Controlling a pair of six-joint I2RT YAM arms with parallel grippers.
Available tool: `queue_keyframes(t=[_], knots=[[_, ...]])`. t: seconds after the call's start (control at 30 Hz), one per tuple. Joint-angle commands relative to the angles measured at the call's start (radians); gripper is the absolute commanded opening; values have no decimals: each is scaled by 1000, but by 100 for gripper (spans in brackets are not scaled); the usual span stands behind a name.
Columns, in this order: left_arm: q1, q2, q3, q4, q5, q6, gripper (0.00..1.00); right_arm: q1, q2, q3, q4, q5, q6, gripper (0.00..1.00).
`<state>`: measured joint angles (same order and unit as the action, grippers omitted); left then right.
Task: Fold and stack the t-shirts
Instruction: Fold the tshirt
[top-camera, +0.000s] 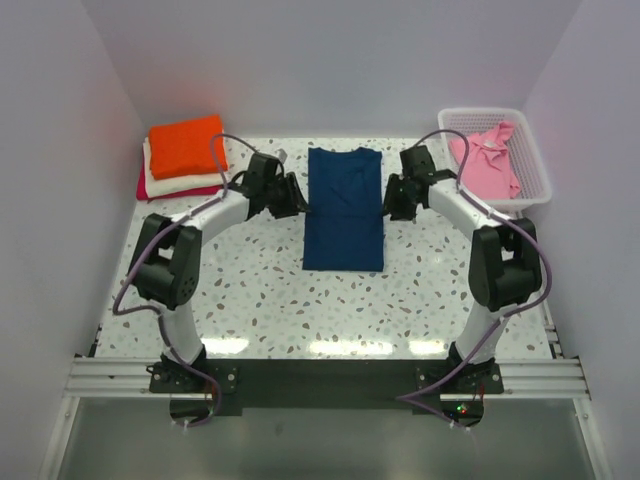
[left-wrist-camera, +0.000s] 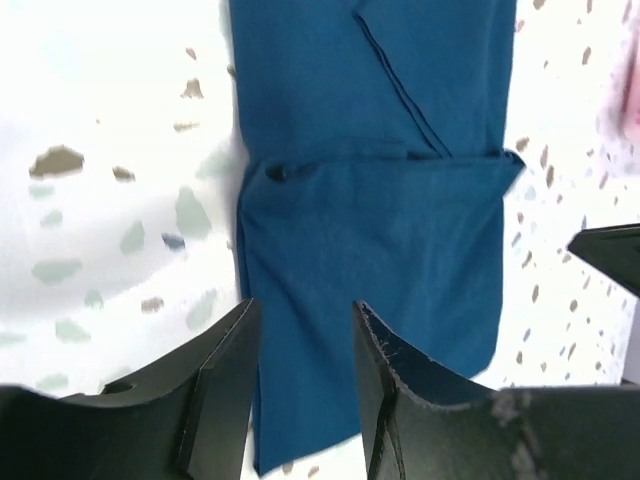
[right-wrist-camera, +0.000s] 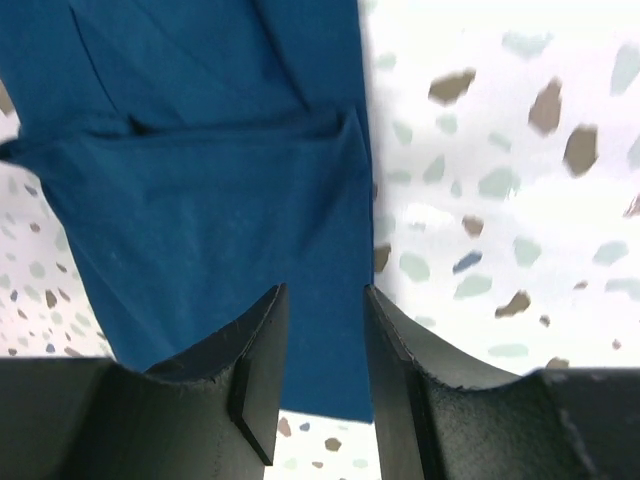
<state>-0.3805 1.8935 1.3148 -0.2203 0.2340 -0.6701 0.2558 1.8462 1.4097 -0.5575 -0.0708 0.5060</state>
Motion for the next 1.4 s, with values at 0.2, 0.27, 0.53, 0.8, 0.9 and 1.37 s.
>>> queue_keyframes(t=[0.2, 0.27, 0.53, 0.8, 0.9, 1.37], knots=[[-104, -174, -253, 143, 19, -65, 44, 122, -182, -224, 57, 17, 80, 38], [-127, -183, -288, 174, 8, -72, 43, 129, -200, -268, 94, 9, 89, 38], [-162, -142, -416, 246, -18, -97, 38, 138, -163, -419, 139, 31, 77, 35], [-182, -145, -468, 188, -85, -88, 36, 140, -179, -483, 133, 68, 63, 39], [-187, -139, -485, 161, -113, -88, 35, 138, -177, -500, 140, 66, 65, 39], [-187, -260, -502, 36, -219, -74, 46, 140, -177, -518, 159, 63, 69, 33]])
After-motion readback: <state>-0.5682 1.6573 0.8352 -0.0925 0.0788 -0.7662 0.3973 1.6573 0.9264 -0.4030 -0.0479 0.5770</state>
